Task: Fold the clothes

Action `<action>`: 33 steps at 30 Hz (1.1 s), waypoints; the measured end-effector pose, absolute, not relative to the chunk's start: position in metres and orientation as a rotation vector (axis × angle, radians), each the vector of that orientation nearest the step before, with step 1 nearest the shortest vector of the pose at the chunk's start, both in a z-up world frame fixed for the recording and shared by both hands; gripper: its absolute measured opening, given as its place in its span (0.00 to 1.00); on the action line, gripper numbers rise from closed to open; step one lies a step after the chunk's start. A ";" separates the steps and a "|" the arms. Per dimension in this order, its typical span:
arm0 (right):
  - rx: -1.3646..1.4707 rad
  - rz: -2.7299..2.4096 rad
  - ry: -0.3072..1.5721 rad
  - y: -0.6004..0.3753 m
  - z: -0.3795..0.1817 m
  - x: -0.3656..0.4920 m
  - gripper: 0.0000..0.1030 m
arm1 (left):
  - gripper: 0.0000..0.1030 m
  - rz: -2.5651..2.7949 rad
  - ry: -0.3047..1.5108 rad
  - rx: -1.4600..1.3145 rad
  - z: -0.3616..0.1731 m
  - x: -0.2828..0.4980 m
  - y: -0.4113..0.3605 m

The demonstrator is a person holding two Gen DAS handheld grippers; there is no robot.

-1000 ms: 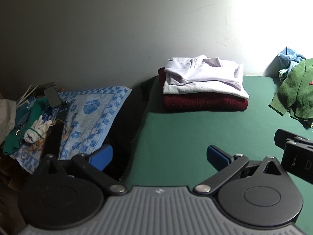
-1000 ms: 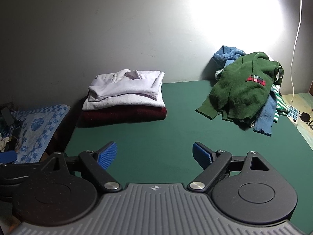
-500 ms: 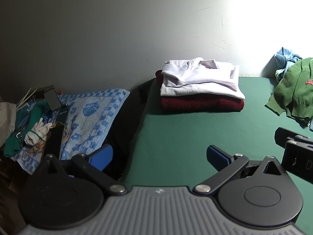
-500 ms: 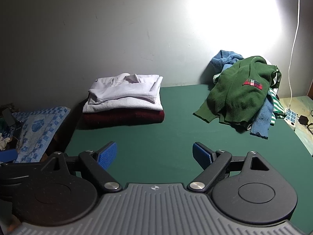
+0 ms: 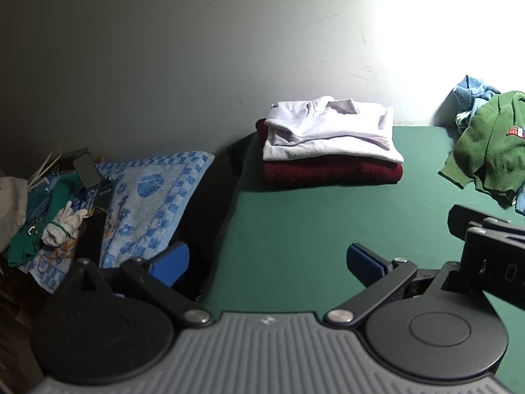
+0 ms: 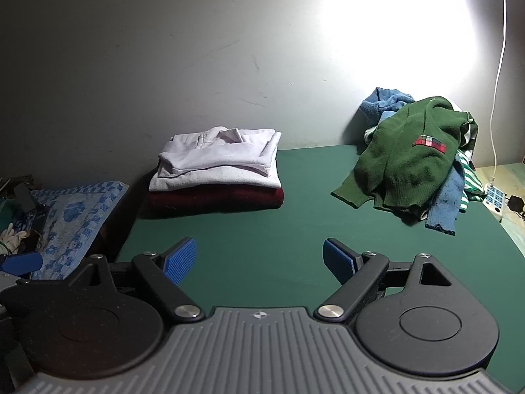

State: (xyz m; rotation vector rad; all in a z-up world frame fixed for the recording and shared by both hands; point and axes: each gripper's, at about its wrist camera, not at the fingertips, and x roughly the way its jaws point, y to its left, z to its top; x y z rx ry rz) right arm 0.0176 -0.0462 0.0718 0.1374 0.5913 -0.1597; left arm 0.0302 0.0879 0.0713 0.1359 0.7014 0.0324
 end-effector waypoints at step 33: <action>0.156 -0.223 0.578 -0.063 0.063 0.017 0.84 | 0.99 0.061 0.696 0.096 0.071 0.033 0.097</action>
